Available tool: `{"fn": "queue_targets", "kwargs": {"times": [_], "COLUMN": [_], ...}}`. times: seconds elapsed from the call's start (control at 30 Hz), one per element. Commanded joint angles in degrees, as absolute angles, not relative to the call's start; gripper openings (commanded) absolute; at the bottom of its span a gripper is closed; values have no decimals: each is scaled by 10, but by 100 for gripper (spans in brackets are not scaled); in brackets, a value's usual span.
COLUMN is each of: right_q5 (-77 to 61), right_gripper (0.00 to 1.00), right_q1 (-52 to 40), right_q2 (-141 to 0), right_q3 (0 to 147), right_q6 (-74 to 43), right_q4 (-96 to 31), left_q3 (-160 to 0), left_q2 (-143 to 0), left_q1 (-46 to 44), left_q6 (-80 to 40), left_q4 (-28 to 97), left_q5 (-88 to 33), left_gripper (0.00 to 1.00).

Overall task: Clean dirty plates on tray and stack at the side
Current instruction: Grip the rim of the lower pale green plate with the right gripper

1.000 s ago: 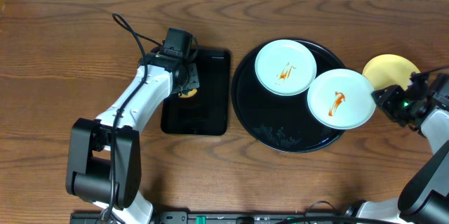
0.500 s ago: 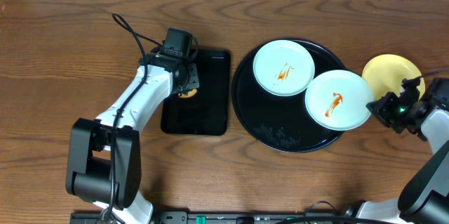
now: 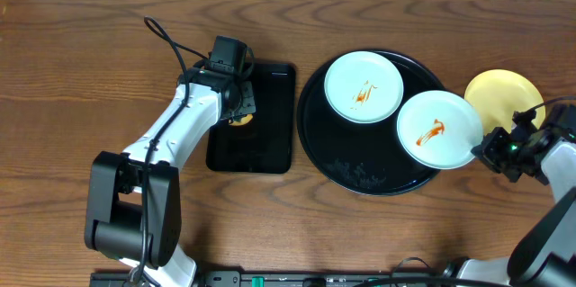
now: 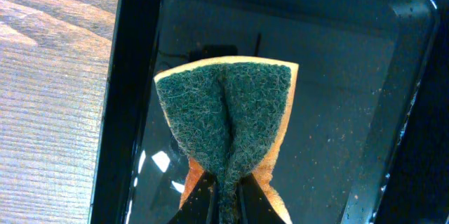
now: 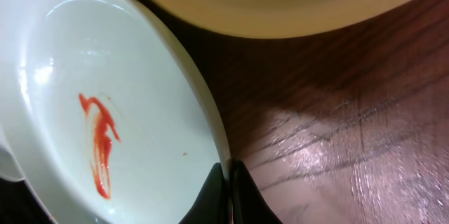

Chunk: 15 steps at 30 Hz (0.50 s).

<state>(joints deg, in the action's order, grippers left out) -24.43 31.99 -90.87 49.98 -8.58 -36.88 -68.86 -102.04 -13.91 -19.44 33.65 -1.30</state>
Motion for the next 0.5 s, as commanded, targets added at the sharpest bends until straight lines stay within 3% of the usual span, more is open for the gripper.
{"fn": "queue_targets", "kwargs": {"times": [0.0, 0.2, 0.47], "right_q5": [-274, -272, -219], "right_gripper": [1, 1, 1], "right_q1": [301, 223, 98], "right_q2": [-848, -781, -793], "right_q3": [510, 510, 499], "right_q6": [-67, -66, -83], "right_q4": [-379, -423, -480], "left_q3": [-686, -686, -686], "left_q2": [-1027, -1024, -988], "left_q1": [-138, -139, -150], "left_q6": [-187, -184, -176], "left_q4": [338, 337, 322], "left_q5": [-10, -23, -143], "left_gripper": [8, 8, 7]}}
